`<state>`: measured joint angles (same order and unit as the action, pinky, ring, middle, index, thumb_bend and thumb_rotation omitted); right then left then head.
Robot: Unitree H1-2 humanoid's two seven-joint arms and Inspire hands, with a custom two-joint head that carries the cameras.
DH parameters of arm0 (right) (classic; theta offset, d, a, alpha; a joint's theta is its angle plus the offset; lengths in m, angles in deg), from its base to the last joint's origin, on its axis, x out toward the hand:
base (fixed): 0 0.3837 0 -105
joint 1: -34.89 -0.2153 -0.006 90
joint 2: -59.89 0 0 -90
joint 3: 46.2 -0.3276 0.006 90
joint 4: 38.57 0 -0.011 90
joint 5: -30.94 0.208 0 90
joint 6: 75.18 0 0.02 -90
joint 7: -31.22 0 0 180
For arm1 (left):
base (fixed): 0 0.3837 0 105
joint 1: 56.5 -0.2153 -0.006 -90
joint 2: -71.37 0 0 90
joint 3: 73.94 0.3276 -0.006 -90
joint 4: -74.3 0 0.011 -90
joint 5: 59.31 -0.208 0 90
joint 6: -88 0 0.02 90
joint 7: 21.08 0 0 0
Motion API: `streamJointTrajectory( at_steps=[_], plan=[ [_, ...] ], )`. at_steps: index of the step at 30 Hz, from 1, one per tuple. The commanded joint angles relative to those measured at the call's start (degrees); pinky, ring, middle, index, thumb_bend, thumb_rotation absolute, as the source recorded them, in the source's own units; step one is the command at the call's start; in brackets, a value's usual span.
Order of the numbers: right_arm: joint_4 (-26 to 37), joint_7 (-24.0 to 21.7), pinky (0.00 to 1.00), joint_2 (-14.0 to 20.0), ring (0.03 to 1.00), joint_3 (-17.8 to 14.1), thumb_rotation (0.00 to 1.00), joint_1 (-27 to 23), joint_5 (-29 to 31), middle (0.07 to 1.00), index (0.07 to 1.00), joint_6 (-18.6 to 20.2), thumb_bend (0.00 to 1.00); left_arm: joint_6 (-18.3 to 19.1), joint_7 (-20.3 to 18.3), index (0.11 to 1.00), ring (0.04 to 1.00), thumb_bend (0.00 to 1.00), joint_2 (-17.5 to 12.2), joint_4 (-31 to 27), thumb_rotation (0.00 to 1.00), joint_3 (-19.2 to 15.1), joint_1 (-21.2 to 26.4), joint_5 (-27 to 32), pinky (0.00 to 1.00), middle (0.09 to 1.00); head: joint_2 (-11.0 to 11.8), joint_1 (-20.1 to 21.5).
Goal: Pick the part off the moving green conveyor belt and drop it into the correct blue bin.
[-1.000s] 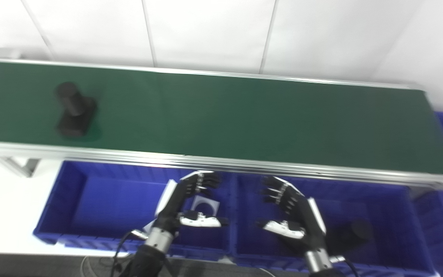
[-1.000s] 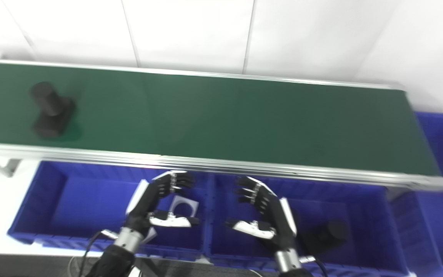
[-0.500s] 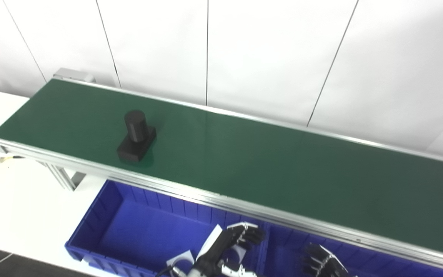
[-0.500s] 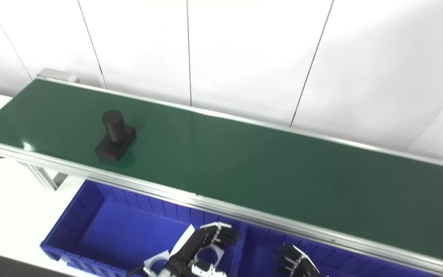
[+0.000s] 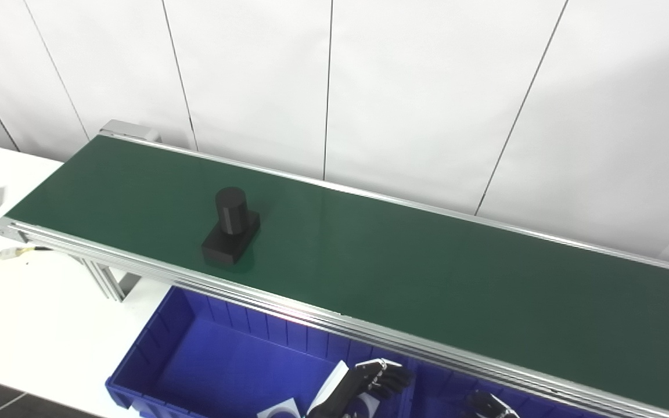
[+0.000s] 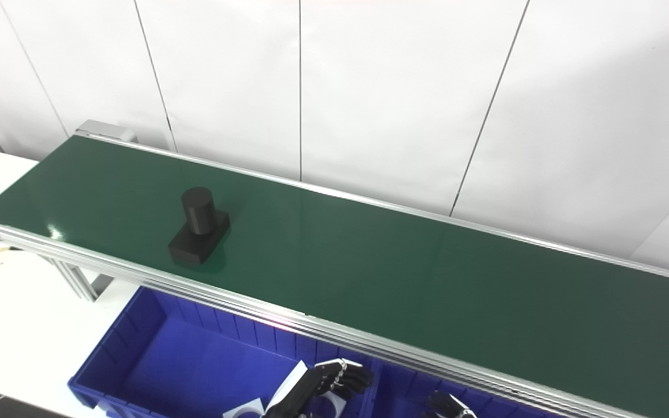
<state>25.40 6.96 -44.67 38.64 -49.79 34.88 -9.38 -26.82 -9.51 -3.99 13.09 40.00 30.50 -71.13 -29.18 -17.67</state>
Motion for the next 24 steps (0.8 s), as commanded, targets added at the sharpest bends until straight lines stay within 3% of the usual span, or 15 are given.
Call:
streamJointTrajectory(
  at_steps=[1, 7, 16, 24],
  plan=[
    [4.7, -1.8, 0.6, -0.48, 0.673, -0.47, 0.21, 0.05, 1.53, 0.75, 0.721, -2.73, 0.84, -2.11, 1.56, 0.685, 0.667, 0.84, -0.08, -0.74, 0.11, 0.55, 1.29, -0.08, 0.63, 0.692, -0.06, -0.08],
    [12.42, -5.28, 0.59, -1.53, 0.662, -1.06, 0.23, 1.36, 4.04, 0.752, 0.728, -2.73, 0.83, -2.11, 1.94, 0.687, 0.66, 0.83, -0.08, -0.58, 0.09, 1.16, 1.51, 0.54, 0.62, 0.692, 0.03, 0.09],
    [26.09, -5.39, 0.58, -5.47, 0.653, -1.51, 0.19, 0.59, 5.29, 0.747, 0.721, -2.73, 0.8, -2.11, 3.12, 0.688, 0.657, 0.82, -0.83, -1.61, 0.07, 1.97, 1.41, 0.15, 0.6, 0.686, -1.01, 2.76],
    [26.52, -1.63, 0.6, -4.53, 0.674, -1.2, 0.19, -4.65, 4.24, 0.769, 0.745, -2.71, 0.78, -2.11, 2.58, 0.691, 0.665, 0.83, -0.98, -2.55, 0.09, 1.52, 0.92, 0.31, 0.58, 0.698, -2.12, 5.15]
  ],
)
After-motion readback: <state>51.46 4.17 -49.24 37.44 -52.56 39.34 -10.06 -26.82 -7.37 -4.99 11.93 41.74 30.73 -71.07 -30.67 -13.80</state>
